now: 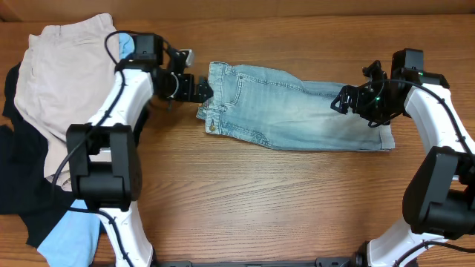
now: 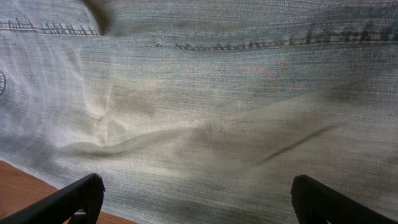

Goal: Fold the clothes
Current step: 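Grasp the waistband end with the left gripper and hem end with the right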

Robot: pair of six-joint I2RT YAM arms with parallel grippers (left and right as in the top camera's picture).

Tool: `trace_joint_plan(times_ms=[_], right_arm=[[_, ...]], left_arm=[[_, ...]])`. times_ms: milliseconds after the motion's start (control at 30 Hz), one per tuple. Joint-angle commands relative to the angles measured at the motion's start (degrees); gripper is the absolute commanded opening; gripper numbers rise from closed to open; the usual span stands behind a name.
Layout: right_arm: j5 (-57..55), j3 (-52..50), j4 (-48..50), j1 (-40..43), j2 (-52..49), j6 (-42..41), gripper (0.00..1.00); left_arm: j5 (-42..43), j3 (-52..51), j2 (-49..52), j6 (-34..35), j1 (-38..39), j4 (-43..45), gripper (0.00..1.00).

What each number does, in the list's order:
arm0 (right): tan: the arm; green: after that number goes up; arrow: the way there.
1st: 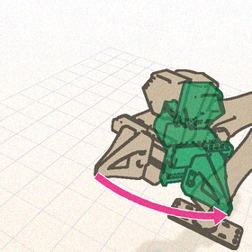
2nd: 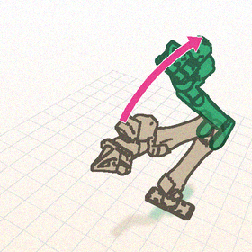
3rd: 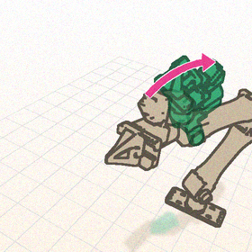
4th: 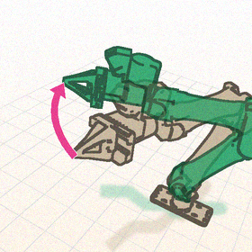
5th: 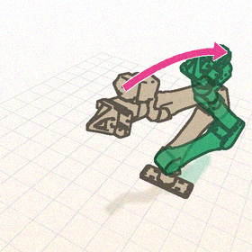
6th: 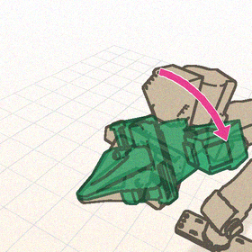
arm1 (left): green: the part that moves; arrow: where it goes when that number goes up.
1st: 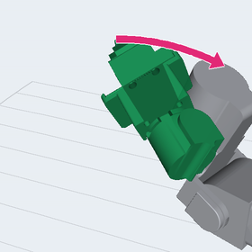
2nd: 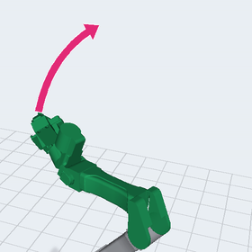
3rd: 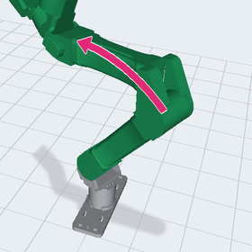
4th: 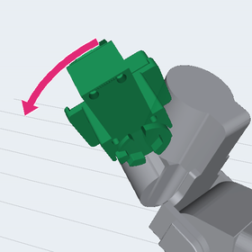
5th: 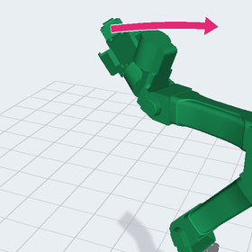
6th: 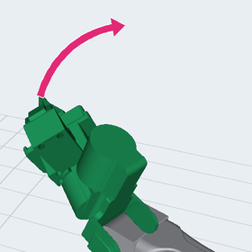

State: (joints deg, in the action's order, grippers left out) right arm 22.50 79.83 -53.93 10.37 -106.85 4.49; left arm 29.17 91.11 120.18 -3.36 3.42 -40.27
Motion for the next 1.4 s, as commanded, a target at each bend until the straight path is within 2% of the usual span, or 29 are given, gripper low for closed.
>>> trace_joint_plan(times_ms=[0,367,1367], right_arm=[[0.1,0.8,0.3,-0.1,0.4,0.3,1.00],[0.1,0.8,0.3,-0.1,0.4,0.3,1.00],[-1.0,0.8,0.5,-0.1,0.4,0.2,1.00]], left_arm=[[-2.1,-0.1,0.5,1.0,2.7,1.0,1.00],[-7.3,-0.2,0.5,3.0,4.2,1.9,1.00],[-2.3,-0.3,9.0,4.2,4.9,2.6,0.99]])
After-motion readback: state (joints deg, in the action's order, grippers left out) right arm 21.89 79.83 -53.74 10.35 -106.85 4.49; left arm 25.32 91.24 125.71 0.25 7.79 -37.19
